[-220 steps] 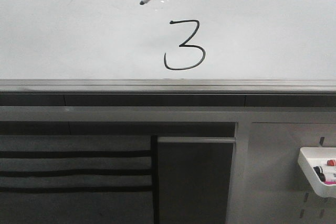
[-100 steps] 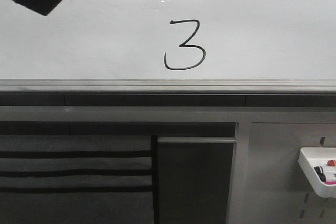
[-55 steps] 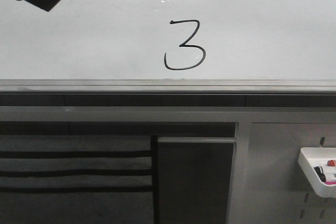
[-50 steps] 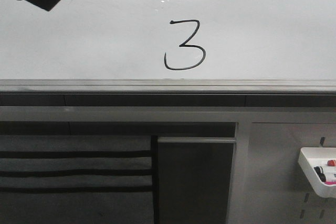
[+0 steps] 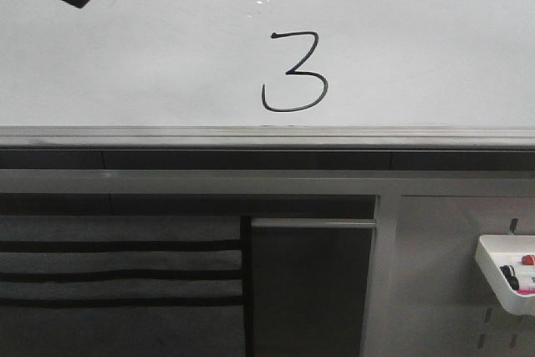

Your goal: Write number 3 on whiteboard

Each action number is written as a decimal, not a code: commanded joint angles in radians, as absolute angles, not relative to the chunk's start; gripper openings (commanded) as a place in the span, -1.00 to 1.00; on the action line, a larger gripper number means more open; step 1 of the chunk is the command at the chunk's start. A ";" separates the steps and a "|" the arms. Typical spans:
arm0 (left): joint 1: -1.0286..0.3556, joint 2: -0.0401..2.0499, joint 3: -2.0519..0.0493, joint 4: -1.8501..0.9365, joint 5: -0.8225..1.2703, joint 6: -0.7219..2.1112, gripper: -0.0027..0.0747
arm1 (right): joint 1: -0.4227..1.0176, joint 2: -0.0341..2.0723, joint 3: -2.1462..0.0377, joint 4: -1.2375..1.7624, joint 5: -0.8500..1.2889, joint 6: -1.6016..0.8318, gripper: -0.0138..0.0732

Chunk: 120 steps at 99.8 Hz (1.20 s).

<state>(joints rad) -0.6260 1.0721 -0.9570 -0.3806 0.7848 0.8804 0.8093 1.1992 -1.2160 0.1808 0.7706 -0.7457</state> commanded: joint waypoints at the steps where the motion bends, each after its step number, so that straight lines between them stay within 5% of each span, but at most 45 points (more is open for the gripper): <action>1: -0.554 1.072 -0.951 -0.382 0.614 0.811 -0.98 | 0.746 1.117 -1.245 0.144 0.721 -0.644 0.18; 23: -0.336 1.174 -0.828 -0.528 0.266 0.643 -0.98 | 0.570 0.980 -1.243 0.144 0.721 -0.566 0.18; 45: -0.283 1.339 -0.824 -0.731 0.066 0.643 -0.98 | 0.546 0.929 -1.243 0.146 0.736 -0.562 0.18; 120: -0.283 1.426 -0.850 -0.733 0.037 0.643 -0.92 | 0.546 0.927 -1.241 0.146 0.784 -0.562 0.18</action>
<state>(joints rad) -0.2829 1.4552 -0.8166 -0.7190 0.1018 0.6494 0.5535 0.9374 -1.2160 0.1419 0.8478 -0.5645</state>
